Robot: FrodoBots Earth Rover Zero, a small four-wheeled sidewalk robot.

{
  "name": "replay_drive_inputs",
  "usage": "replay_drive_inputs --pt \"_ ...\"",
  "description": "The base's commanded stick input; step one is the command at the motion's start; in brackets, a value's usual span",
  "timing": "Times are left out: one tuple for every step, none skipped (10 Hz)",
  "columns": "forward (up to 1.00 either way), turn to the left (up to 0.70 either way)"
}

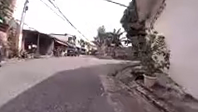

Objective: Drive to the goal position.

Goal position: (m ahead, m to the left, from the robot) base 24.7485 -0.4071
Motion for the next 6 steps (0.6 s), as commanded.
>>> replay_drive_inputs --pt "0.70 0.00" --pt "0.70 0.00" --pt "0.70 0.00" --pt "0.70 0.00" --pt "0.70 0.00" --pt "0.70 0.00"
